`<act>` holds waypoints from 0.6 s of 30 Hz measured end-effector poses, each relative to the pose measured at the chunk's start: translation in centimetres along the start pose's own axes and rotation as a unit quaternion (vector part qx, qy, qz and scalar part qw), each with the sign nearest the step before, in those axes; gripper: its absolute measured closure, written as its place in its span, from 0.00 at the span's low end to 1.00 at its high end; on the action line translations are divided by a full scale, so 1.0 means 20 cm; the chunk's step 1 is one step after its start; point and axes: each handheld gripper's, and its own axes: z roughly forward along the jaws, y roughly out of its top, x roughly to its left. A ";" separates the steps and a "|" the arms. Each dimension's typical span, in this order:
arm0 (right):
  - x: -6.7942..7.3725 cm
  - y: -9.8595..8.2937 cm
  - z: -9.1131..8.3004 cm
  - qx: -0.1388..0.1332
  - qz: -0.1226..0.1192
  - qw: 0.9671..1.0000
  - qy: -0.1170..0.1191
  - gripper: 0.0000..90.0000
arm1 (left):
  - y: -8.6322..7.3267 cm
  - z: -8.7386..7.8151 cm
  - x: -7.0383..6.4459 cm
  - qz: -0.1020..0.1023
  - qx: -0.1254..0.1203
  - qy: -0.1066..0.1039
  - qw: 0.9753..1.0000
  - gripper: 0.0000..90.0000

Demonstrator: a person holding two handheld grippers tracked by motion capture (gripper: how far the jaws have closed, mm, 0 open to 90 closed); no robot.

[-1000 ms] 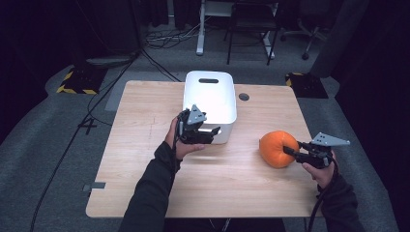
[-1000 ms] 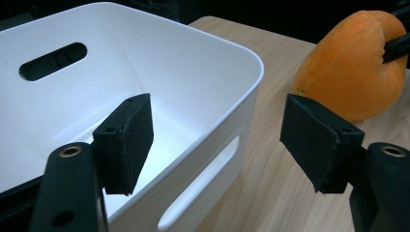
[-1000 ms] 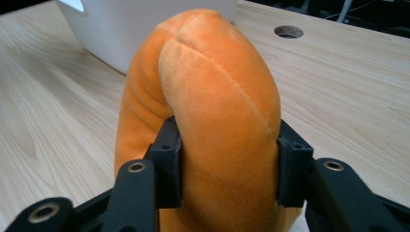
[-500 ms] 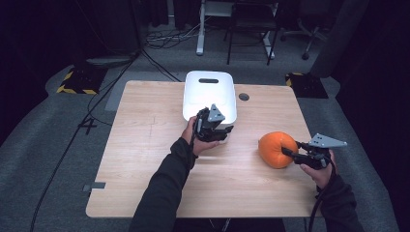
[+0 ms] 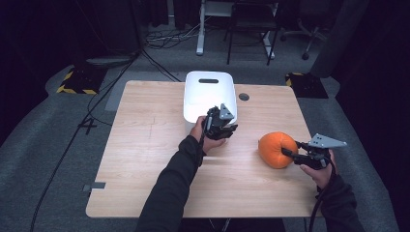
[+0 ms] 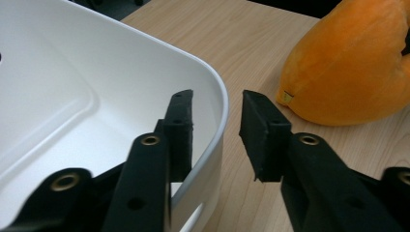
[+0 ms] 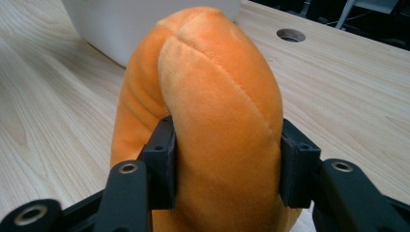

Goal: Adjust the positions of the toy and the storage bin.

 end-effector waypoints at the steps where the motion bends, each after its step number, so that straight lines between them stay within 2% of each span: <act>1: 0.00 0.00 0.00 0.000 0.002 1.000 0.000 0.56 | 0.00 0.00 0.00 -0.006 -0.006 -0.004 1.000 0.81; 2: 0.00 0.00 0.00 -0.001 0.001 1.000 0.000 0.56 | 0.00 0.00 -0.01 -0.007 -0.008 -0.007 1.000 0.85; 5: -0.01 -0.01 0.00 -0.002 0.000 1.000 0.002 0.57 | 0.01 0.01 -0.05 -0.005 -0.009 0.002 1.000 0.87; 8: -0.01 -0.01 0.00 -0.003 0.008 1.000 0.004 0.57 | 0.02 0.01 -0.12 0.002 -0.011 -0.013 1.000 0.89; 10: -0.01 -0.01 0.00 -0.002 0.004 1.000 0.004 0.57 | 0.03 0.00 -0.18 0.011 -0.016 -0.022 1.000 0.90; 11: -0.01 -0.01 0.00 -0.002 0.004 1.000 0.002 0.57 | 0.03 0.00 -0.18 0.011 -0.016 -0.022 1.000 0.90; 12: -0.01 -0.01 0.00 -0.002 0.004 1.000 0.002 0.57 | 0.02 0.00 -0.22 0.020 -0.017 -0.024 0.999 0.90; 13: -0.01 -0.01 0.00 -0.002 0.004 1.000 0.002 0.57 | 0.02 0.00 -0.22 0.020 -0.017 -0.024 0.999 0.90; 14: -0.01 -0.01 0.00 -0.002 0.004 1.000 0.002 0.57 | 0.02 0.00 -0.25 0.014 -0.026 -0.033 0.999 0.90; 16: -0.01 -0.01 0.00 -0.002 0.006 1.000 0.002 0.57 | 0.02 -0.02 -0.30 0.027 -0.027 -0.039 0.998 0.91; 18: -0.01 -0.01 0.00 -0.002 0.006 1.000 0.002 0.57 | 0.01 -0.02 -0.34 0.028 -0.029 -0.049 0.998 0.91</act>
